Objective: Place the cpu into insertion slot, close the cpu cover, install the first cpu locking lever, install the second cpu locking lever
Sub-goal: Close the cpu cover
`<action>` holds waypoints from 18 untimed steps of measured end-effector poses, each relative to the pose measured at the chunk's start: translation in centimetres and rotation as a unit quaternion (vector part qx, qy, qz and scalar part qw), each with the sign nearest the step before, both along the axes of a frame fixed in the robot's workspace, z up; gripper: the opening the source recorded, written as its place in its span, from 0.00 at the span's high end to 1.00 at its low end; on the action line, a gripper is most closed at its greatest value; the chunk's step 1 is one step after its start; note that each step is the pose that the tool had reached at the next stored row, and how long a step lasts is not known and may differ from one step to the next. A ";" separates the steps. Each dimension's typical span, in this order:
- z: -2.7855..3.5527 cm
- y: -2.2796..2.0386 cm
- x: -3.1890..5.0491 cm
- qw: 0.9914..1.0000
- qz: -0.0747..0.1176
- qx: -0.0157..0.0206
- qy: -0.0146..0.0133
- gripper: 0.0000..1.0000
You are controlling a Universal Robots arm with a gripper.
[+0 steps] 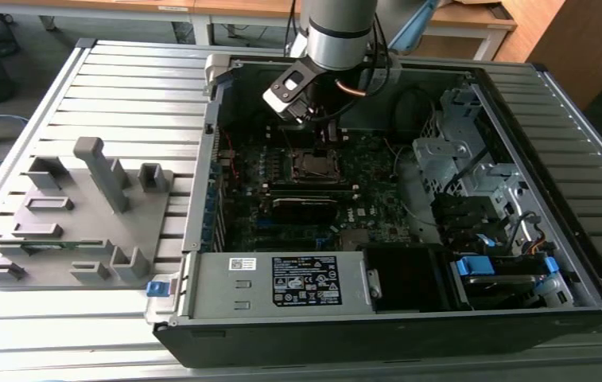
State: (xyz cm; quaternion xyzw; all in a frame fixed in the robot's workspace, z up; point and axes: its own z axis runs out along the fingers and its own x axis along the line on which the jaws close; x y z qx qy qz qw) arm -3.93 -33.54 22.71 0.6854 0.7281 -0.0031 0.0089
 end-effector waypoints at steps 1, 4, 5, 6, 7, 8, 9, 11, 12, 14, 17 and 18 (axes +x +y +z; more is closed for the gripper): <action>0.00 0.00 0.00 1.000 0.000 0.000 0.000 0.89; 0.00 0.00 0.00 1.000 0.008 0.000 0.000 0.89; 0.00 0.00 0.00 1.000 0.012 0.000 0.000 0.89; 0.00 0.00 0.00 1.000 0.013 0.000 0.000 0.89; 0.00 0.00 0.00 1.000 0.013 0.000 0.000 0.89; 0.00 0.00 0.00 1.000 0.014 0.000 0.000 0.89; 0.00 0.00 0.00 1.000 0.015 0.000 0.000 0.89; 0.00 0.00 0.00 1.000 0.015 0.000 0.000 0.89; 0.00 0.00 0.00 1.000 0.015 0.000 0.000 0.89; 0.00 0.00 0.00 1.000 0.015 0.000 0.000 0.89; 0.00 0.00 0.00 1.000 0.015 0.000 0.000 0.89; 0.00 0.00 0.00 1.000 0.015 0.000 0.000 0.89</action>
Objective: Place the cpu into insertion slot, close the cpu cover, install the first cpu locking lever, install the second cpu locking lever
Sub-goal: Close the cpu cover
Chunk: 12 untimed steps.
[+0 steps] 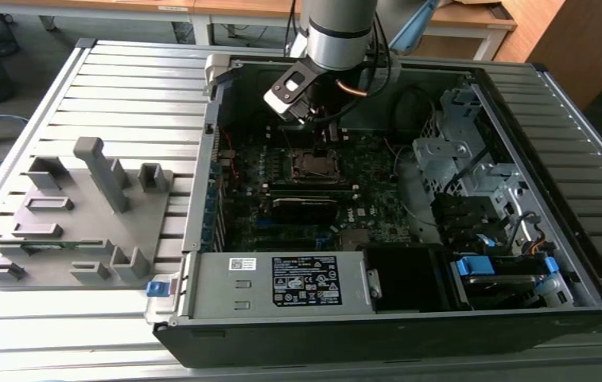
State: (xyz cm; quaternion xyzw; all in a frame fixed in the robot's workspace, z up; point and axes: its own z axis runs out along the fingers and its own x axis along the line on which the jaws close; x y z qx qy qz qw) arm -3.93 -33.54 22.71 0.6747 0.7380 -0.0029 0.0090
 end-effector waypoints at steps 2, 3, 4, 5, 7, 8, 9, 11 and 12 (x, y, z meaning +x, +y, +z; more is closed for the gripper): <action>0.00 0.00 0.00 1.000 0.001 0.000 0.000 0.89; 0.00 0.00 0.00 1.000 0.003 0.000 0.000 0.89; 0.00 0.00 0.00 1.000 0.005 0.000 0.000 0.89; 0.00 0.00 0.00 1.000 0.008 0.000 0.000 0.89; 0.00 0.00 0.00 1.000 0.015 0.000 0.000 0.89; 0.00 0.00 0.00 1.000 0.020 0.000 0.000 0.89; 0.00 0.00 0.00 1.000 0.025 0.000 0.000 0.89; -0.01 0.00 0.00 0.999 0.037 0.000 0.000 0.89; -0.02 0.00 0.00 0.999 0.044 0.000 0.000 0.89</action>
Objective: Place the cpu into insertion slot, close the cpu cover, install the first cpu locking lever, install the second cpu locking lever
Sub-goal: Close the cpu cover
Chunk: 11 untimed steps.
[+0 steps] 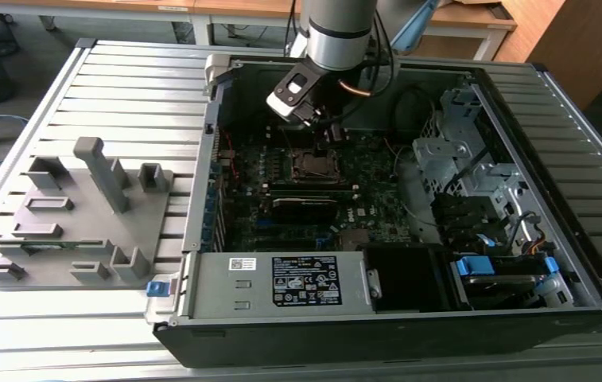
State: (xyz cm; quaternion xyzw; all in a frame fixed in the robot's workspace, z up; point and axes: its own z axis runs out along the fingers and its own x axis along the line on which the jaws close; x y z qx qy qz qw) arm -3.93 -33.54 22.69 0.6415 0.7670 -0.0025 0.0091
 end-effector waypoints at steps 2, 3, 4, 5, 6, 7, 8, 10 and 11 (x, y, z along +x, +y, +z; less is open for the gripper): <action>-0.01 0.00 0.00 1.000 0.016 0.000 0.000 0.89; -0.01 0.00 0.00 1.000 0.024 0.000 0.000 0.89; -0.02 0.00 0.00 0.999 0.033 0.000 0.000 0.89; -0.02 0.00 0.00 0.999 0.041 0.000 0.000 0.89; -0.03 0.00 0.00 0.999 0.049 0.000 0.000 0.89; -0.03 0.00 0.00 0.998 0.058 0.000 0.000 0.89; -0.04 0.00 0.00 0.998 0.066 0.000 0.000 0.89; -0.05 0.00 0.00 0.996 0.084 0.000 0.000 0.89; -0.05 0.00 0.00 0.996 0.093 0.000 0.000 0.89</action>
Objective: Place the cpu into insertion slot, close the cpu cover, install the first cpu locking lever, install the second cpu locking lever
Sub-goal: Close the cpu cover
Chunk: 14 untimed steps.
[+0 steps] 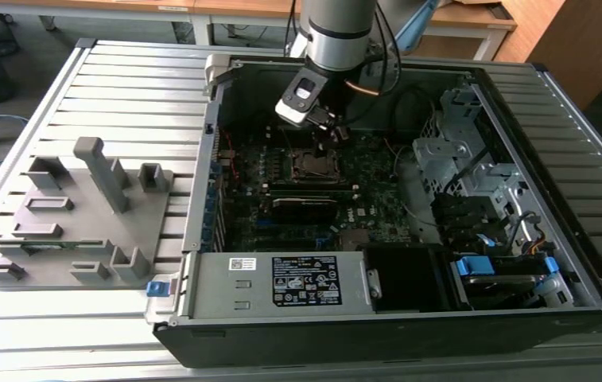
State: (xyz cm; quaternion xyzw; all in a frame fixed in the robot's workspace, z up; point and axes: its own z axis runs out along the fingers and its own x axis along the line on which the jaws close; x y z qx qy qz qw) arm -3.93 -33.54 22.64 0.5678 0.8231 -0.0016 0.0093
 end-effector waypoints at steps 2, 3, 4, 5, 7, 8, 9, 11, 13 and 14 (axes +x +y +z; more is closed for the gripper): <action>-0.01 0.00 0.00 1.000 0.017 0.000 0.000 0.89; -0.01 0.00 0.00 1.000 0.025 0.000 0.000 0.89; -0.02 0.00 0.00 0.999 0.034 0.000 0.000 0.89; -0.02 0.00 0.00 0.999 0.043 0.000 0.000 0.89; -0.03 0.00 0.00 0.998 0.060 0.000 0.000 0.89; -0.03 0.00 0.00 0.998 0.068 0.000 0.000 0.89; -0.03 0.00 0.00 0.997 0.077 0.000 0.000 0.89; -0.04 0.00 0.00 0.996 0.095 0.000 0.000 0.89; -0.05 0.00 0.00 0.994 0.113 0.000 0.000 0.89; -0.05 0.00 0.00 0.993 0.122 0.000 0.000 0.89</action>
